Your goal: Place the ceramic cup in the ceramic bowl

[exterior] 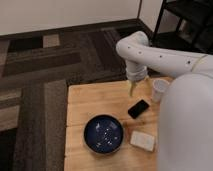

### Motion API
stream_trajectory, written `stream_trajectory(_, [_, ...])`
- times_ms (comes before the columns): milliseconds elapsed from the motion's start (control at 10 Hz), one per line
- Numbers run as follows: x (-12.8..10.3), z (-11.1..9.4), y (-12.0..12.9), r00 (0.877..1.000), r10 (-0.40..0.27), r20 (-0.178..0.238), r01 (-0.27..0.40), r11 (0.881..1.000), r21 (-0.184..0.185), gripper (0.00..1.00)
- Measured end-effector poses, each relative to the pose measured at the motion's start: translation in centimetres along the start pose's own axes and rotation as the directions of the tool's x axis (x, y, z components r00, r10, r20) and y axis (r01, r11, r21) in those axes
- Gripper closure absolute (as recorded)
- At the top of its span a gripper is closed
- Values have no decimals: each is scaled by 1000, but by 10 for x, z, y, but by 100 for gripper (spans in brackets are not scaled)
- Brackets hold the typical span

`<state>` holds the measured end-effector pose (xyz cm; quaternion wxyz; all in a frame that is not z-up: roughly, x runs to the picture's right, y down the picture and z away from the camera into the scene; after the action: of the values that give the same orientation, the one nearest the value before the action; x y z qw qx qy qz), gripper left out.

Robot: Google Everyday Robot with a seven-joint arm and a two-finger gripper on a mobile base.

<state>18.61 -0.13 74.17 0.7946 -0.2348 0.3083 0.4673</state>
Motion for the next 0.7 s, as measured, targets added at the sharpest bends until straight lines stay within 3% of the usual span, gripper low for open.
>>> stream_trajectory(700, [-1, 0, 1, 1000, -2, 1, 2, 1000, 1, 35])
